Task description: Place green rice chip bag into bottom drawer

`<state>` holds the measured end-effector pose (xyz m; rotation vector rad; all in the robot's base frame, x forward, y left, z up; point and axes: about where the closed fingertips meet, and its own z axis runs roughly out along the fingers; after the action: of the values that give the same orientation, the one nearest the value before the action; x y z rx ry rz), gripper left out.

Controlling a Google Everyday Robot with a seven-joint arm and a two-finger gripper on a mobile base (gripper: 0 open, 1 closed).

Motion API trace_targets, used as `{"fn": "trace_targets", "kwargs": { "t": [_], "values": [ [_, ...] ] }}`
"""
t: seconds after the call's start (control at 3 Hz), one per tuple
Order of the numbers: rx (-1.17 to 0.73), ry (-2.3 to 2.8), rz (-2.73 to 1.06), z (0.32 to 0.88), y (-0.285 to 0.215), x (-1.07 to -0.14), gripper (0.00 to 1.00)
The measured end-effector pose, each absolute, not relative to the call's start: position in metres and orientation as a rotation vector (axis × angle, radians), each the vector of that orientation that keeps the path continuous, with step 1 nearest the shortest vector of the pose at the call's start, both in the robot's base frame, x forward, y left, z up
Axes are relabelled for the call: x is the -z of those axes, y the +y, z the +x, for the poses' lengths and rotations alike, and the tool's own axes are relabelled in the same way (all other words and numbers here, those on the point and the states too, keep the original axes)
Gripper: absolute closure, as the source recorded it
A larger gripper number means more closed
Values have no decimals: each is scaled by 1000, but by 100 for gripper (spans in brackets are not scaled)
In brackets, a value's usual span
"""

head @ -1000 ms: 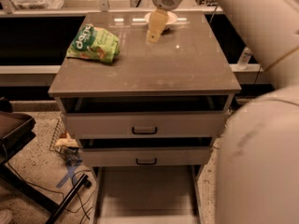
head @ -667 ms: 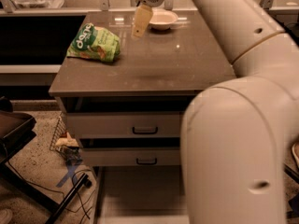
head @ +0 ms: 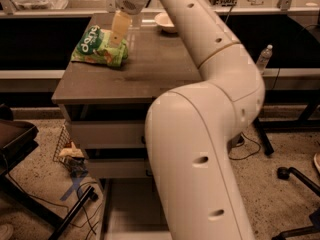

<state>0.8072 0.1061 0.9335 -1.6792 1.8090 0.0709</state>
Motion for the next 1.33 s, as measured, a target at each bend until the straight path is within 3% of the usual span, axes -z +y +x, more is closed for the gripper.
{"fn": "trace_targets", "kwargs": {
  "t": [0.33, 1.33],
  "values": [
    [-241, 1827, -1721, 795, 156, -906, 2],
    [-320, 1878, -1788, 791, 202, -860, 71]
  ]
}}
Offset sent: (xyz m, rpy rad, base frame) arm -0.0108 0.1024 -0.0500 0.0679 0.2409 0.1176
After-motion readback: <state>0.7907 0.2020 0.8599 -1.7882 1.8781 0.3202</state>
